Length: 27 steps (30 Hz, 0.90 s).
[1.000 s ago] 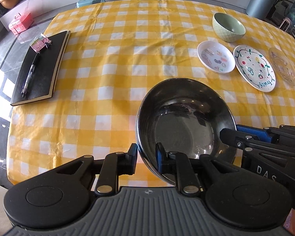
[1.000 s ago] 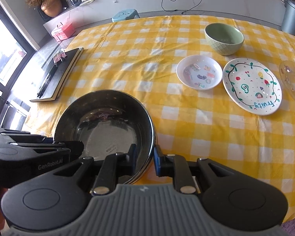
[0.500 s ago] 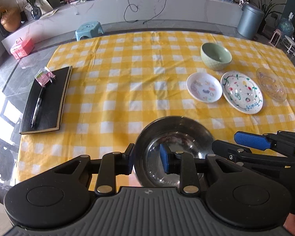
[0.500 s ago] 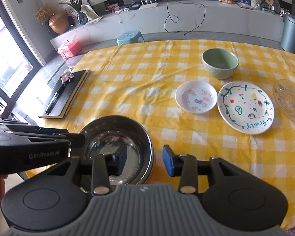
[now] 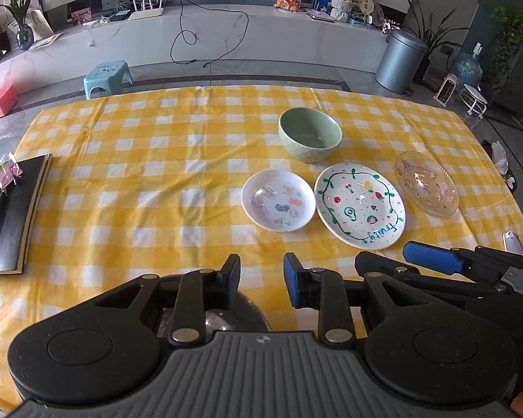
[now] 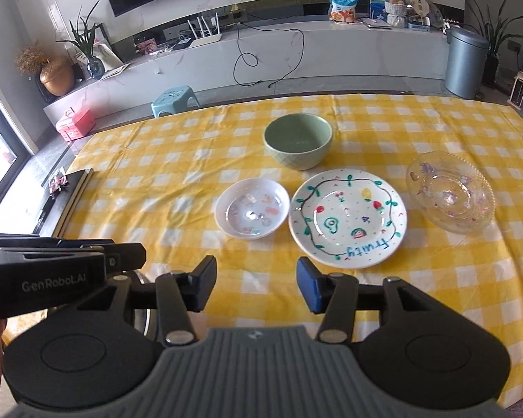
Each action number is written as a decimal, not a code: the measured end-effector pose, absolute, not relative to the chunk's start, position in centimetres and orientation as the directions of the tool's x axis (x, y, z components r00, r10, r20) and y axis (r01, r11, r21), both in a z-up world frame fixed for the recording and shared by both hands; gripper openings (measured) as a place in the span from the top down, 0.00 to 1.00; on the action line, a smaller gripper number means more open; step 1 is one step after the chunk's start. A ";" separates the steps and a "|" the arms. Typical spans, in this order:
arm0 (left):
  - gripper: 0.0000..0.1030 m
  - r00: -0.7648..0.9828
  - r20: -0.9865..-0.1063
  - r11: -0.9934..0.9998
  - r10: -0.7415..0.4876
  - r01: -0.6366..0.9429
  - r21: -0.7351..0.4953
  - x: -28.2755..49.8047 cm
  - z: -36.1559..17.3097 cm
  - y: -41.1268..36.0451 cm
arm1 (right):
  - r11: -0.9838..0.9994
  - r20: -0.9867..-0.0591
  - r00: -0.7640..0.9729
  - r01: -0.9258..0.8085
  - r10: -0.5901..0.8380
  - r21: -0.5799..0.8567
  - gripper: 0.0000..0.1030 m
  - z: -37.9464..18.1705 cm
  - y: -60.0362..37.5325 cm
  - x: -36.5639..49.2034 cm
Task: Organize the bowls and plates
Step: 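Move the left gripper to the pale green bowl and close on its rim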
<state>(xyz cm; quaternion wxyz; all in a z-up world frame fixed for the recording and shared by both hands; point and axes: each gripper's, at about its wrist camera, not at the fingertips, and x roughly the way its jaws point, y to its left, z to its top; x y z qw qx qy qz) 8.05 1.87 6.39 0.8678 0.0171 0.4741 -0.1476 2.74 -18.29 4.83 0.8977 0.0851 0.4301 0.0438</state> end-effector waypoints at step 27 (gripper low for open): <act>0.62 0.469 -0.828 0.949 -0.308 0.212 -0.233 23.0 3.2 -3.7 | 0.965 -0.736 0.674 0.153 0.058 0.215 0.51 1.9 -26.3 17.0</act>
